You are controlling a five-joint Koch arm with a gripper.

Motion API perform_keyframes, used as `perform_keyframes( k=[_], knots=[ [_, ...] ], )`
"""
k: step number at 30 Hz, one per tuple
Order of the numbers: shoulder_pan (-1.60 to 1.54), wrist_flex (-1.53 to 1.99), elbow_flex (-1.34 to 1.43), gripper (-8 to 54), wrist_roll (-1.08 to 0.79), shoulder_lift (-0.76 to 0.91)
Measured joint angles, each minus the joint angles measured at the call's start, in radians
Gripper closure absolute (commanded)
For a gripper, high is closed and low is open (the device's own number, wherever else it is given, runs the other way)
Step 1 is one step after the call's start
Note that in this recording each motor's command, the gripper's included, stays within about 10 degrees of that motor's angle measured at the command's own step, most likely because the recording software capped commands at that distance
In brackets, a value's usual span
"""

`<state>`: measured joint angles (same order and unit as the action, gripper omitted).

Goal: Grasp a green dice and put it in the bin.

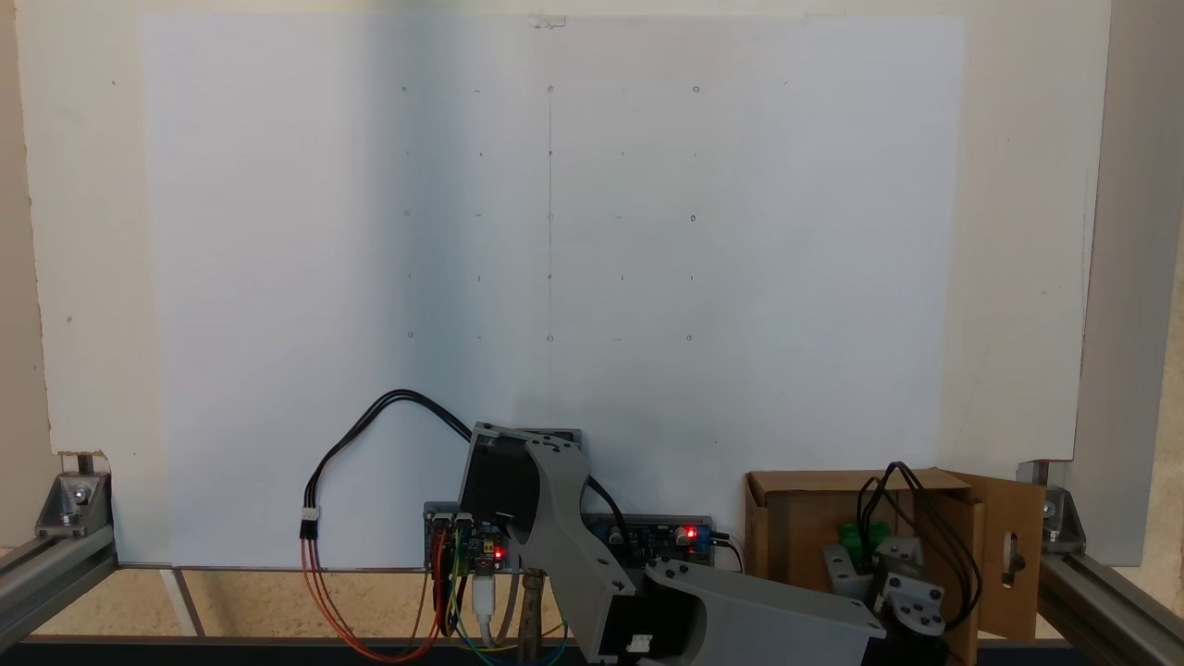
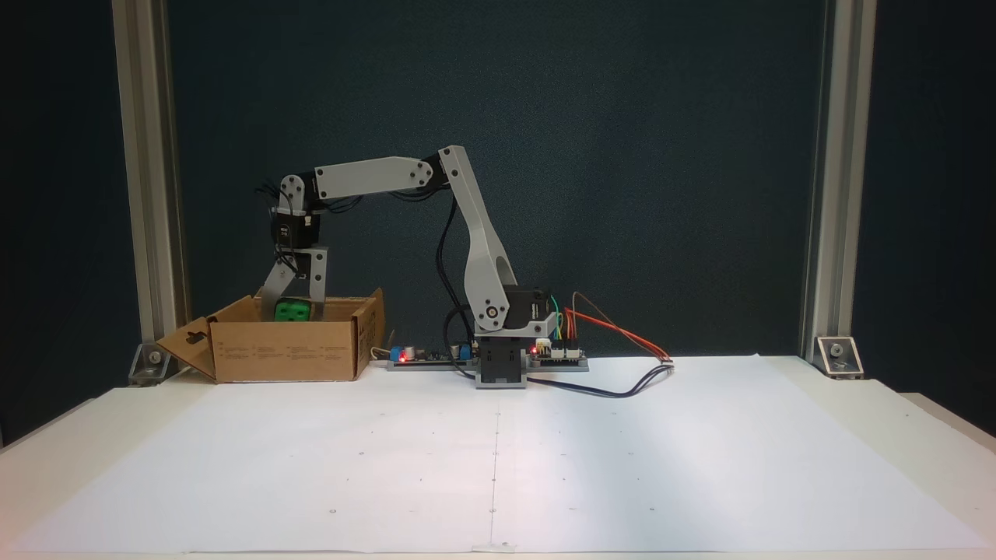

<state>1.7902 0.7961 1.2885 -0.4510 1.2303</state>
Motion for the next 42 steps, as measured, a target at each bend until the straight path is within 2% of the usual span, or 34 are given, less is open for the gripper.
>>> perform_keyframes(
  k=[1,4,6,13,16,19,23,26,39,42],
  knots=[
    [0.002,-0.005,0.0,33.0,0.0,0.0],
    [0.008,-0.006,0.0,12.8,0.0,0.0],
    [0.014,-0.006,0.003,6.9,0.0,0.0],
    [0.077,-0.017,0.003,0.4,0.0,0.003],
    [0.08,-0.025,0.005,-0.2,0.003,0.064],
    [0.031,-0.025,0.005,0.0,0.078,0.198],
    [-0.178,-0.025,0.005,0.6,0.227,0.368],
    [-0.393,-0.023,0.005,0.5,0.281,0.437],
    [-1.331,-0.023,0.017,0.6,0.393,0.48],
    [-1.545,-0.043,0.11,1.1,0.399,0.517]
  ],
)
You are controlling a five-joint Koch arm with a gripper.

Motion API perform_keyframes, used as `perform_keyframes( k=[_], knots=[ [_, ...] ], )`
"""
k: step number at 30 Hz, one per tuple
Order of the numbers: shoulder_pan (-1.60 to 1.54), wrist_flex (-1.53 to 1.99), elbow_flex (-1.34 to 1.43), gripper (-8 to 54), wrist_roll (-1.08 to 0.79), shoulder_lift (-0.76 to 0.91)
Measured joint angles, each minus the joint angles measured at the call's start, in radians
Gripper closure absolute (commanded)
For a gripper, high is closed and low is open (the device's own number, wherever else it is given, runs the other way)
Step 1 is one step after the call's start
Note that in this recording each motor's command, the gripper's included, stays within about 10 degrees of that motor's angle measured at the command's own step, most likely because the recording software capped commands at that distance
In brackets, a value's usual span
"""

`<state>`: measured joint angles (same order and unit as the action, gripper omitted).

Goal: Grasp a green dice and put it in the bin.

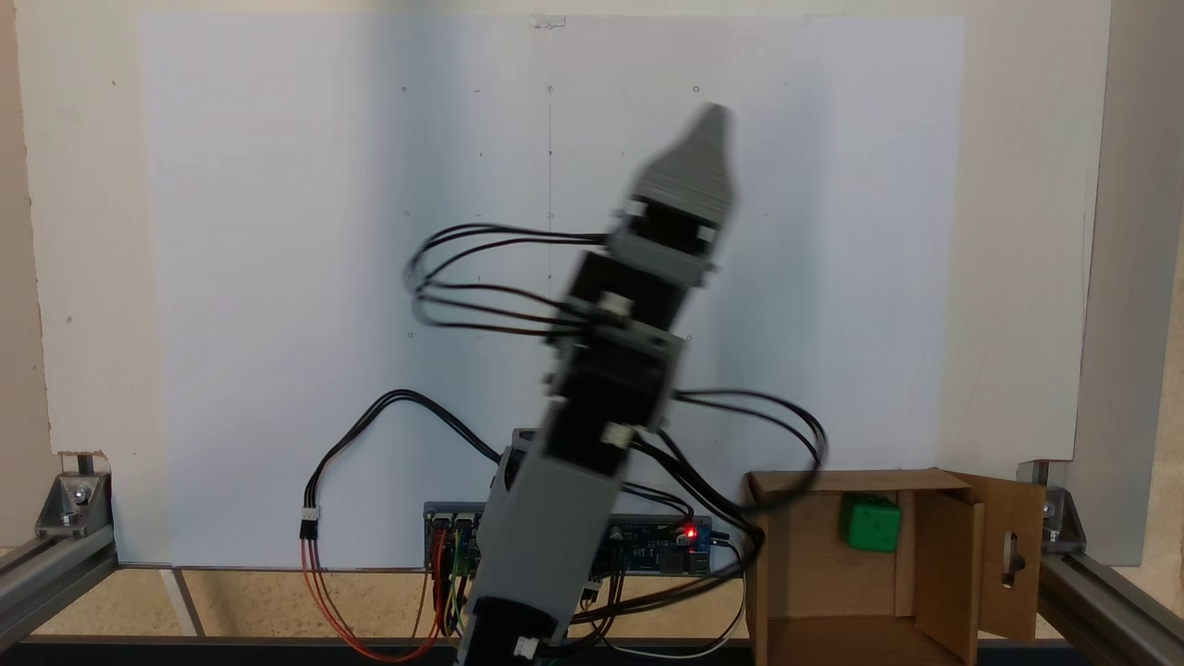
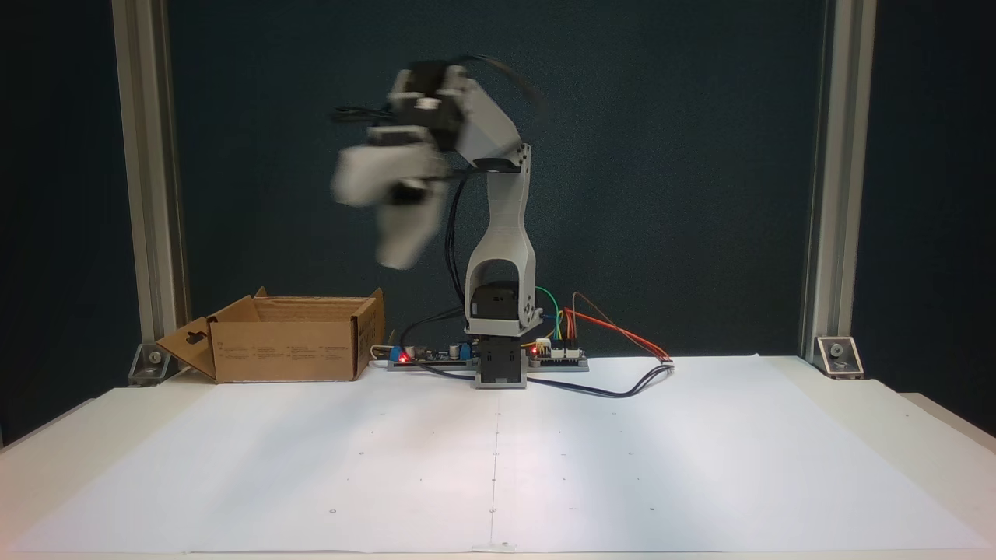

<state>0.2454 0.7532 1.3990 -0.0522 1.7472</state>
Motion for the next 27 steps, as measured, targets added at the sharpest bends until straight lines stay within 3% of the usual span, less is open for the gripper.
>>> perform_keyframes(
  k=[5,15,20,27],
  knots=[
    [-0.261,-0.175,0.339,1.0,0.0,0.16],
    [-0.204,-0.591,0.795,-0.4,0.0,0.497],
    [-0.173,-0.808,0.948,-1.7,0.0,0.514],
    [-0.143,-1.111,1.152,1.1,0.0,0.514]
  ],
)
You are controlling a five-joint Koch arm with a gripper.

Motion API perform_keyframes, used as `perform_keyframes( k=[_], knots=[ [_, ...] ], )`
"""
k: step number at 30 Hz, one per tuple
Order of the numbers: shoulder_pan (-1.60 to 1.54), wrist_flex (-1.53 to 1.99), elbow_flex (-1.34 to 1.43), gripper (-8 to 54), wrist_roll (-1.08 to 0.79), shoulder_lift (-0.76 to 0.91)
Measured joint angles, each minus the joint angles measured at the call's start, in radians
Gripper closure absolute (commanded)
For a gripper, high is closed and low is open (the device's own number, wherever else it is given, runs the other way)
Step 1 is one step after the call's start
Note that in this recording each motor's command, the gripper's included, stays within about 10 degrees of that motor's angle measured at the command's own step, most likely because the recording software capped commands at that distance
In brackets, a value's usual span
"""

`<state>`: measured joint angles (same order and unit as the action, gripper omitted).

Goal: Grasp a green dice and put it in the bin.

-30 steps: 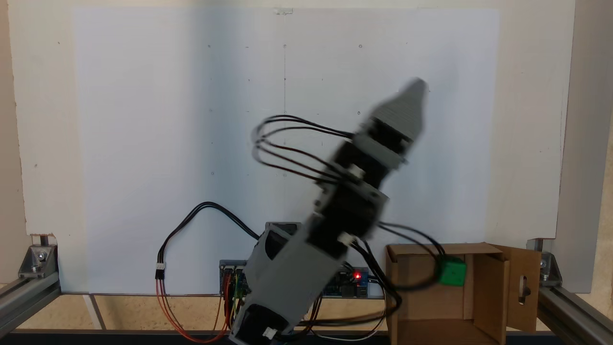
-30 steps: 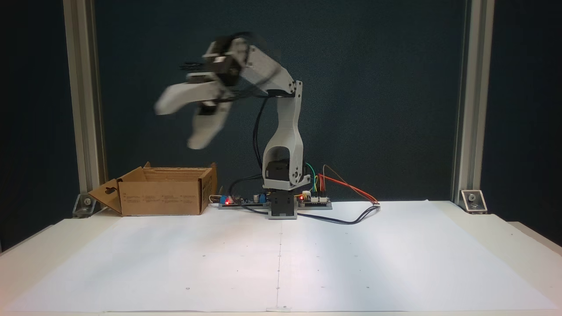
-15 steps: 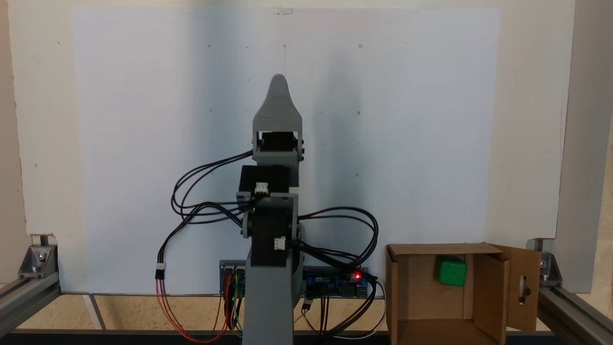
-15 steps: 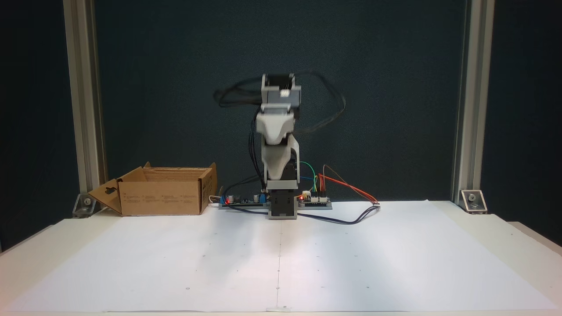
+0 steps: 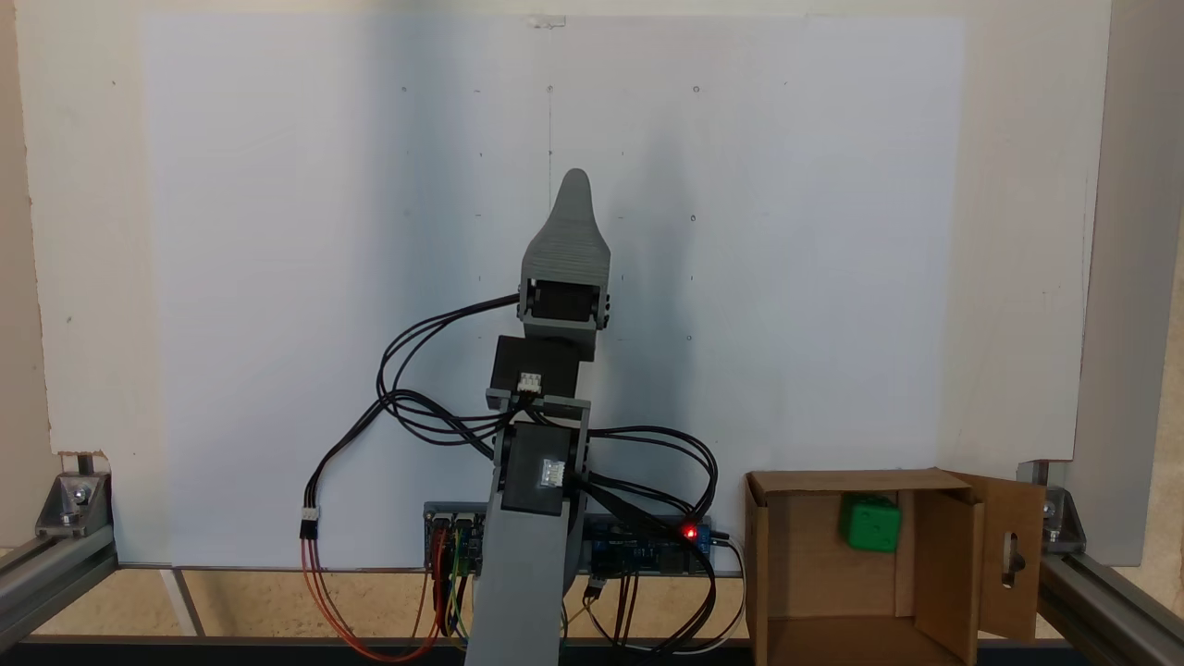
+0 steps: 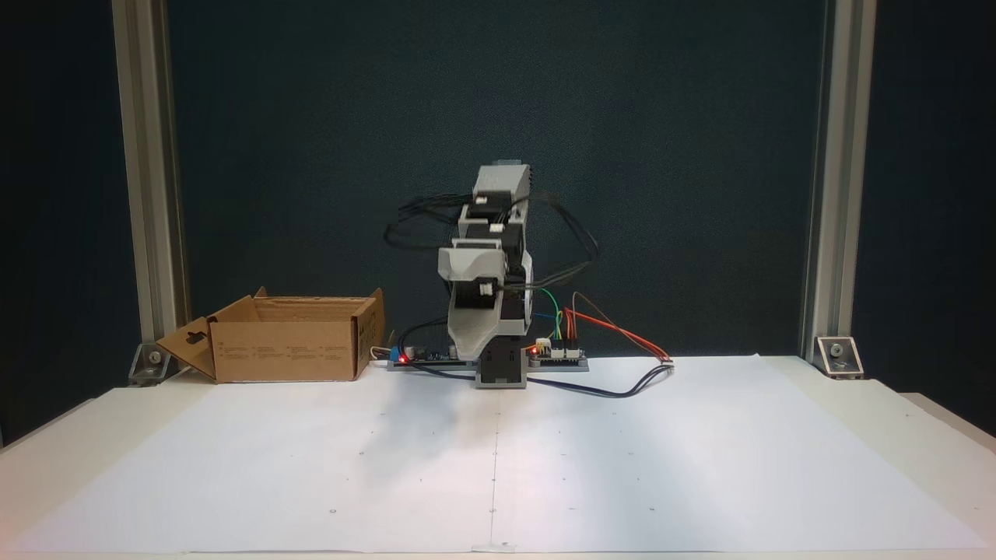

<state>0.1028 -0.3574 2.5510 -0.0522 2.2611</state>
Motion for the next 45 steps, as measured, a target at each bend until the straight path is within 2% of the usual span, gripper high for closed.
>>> perform_keyframes(
  k=[9,30,45],
  knots=[
    [-0.026,-0.371,0.256,1.8,0.0,-0.002],
    [-0.032,-1.204,0.511,2.4,0.0,0.0],
    [-0.032,-1.279,0.526,0.4,0.0,0.0]
  ],
)
